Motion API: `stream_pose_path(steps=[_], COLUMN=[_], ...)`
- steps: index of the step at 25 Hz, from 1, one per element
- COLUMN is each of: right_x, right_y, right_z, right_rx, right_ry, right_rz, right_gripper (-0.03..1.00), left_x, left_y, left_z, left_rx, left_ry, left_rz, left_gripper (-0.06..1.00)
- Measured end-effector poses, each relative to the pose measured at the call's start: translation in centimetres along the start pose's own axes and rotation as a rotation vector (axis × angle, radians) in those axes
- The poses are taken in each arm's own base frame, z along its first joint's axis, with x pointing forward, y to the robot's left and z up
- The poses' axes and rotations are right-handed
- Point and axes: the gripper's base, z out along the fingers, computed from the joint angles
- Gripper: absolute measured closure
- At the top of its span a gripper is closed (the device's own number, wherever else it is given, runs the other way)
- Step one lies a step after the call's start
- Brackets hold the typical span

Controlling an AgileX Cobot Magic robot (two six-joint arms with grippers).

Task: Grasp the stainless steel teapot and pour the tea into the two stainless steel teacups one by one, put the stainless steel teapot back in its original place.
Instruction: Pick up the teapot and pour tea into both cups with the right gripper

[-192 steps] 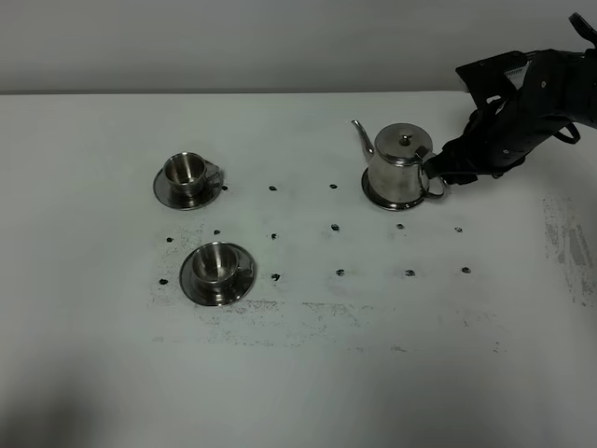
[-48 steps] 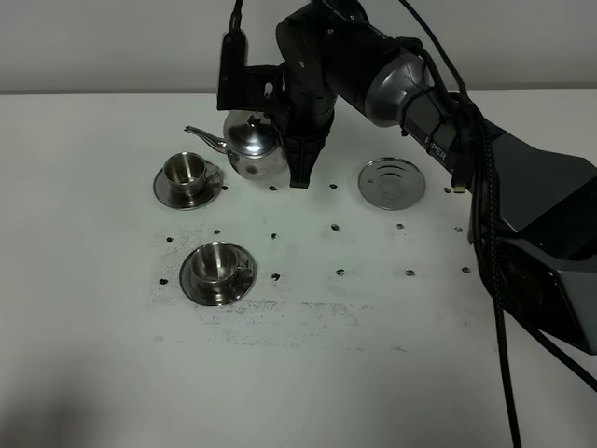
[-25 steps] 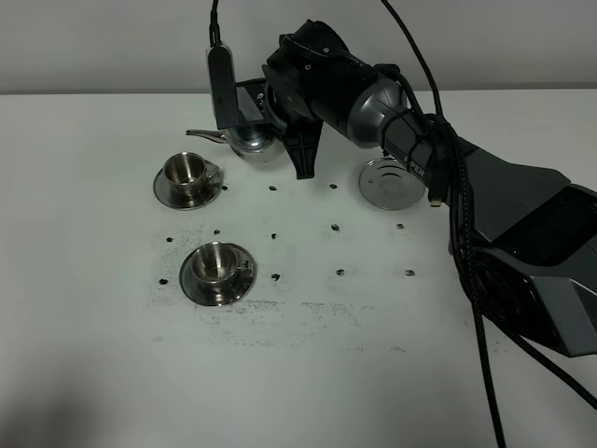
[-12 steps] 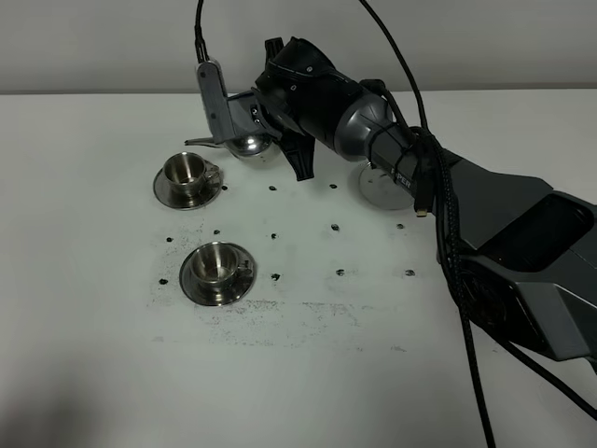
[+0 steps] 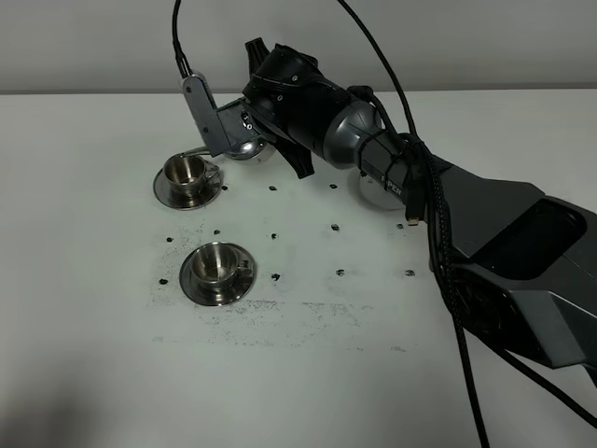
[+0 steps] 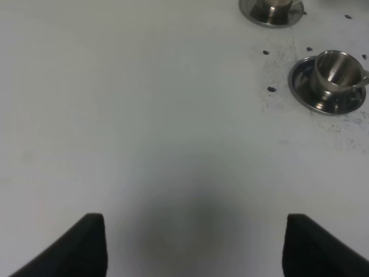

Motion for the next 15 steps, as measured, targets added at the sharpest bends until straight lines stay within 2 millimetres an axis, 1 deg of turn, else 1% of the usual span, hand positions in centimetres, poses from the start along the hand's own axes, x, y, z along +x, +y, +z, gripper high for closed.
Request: stream_pose_path(steps=[5,10,15], right_x=[-0.2,-0.2,-0.4], right_y=[-0.2,0.2,0.3], right_z=[0.1,1.0,1.4], right_rx=[0.037,0.049,0.064], right_ry=[0.007,0.039,0.042], right_rz=[-0.039,-0.085,-0.102], right_gripper=[0.79,0.79,0.79], left_x=[0.0,0.0,0.0], left_y=[0.0,0.0,0.0], left_z=[0.0,0.0,0.0], left_rx=[0.000,0.000,0.000], left_ry=[0.000,0.000,0.000], left_rz=[0.000,0.000,0.000], left_gripper=[0.33,0.33,0.33])
